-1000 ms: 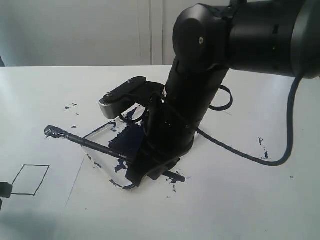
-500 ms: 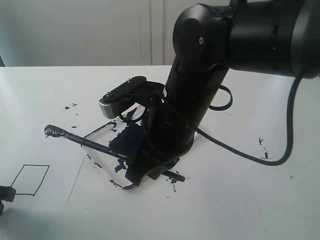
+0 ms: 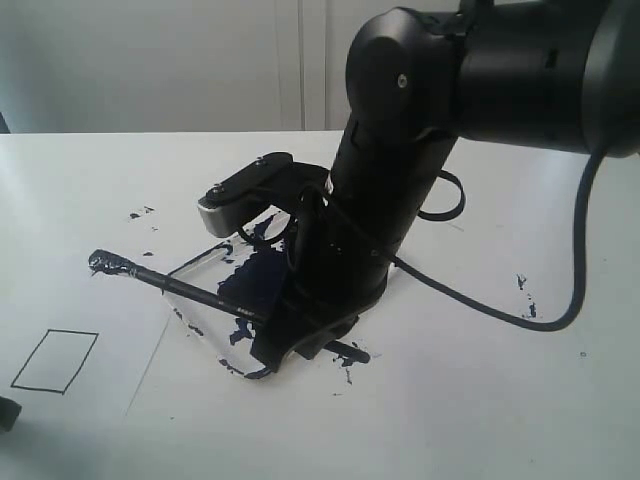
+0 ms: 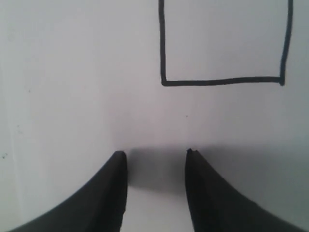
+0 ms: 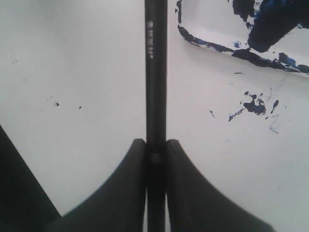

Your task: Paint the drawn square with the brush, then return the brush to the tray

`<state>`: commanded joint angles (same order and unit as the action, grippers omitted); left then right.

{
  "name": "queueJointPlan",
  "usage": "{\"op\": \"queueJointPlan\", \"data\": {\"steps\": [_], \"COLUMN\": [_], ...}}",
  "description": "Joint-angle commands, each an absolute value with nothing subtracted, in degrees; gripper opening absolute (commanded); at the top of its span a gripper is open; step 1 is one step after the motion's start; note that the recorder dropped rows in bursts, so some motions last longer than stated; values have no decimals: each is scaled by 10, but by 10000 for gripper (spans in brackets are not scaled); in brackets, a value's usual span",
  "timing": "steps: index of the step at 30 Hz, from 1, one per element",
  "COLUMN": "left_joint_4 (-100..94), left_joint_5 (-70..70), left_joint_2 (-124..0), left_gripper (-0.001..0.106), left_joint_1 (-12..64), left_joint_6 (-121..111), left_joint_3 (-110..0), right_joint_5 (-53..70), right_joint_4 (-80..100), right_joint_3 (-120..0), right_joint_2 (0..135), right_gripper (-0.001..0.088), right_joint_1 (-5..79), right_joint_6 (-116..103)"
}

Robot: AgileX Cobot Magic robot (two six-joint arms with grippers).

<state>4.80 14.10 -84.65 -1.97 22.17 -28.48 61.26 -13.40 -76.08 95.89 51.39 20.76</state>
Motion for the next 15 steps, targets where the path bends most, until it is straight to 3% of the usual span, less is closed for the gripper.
{"op": "queueJointPlan", "data": {"steps": [15], "left_joint_4": [-7], "left_joint_5": [146], "left_joint_2": [-847], "left_gripper": [443], "left_joint_1": [-22], "left_joint_6": [277], "left_joint_3": [-285], "right_joint_5": [614], "right_joint_4": [-134], "right_joint_3": [-761], "right_joint_2": [959], "right_gripper": [0], "right_joint_1": [514], "right_joint_6": [208]}}
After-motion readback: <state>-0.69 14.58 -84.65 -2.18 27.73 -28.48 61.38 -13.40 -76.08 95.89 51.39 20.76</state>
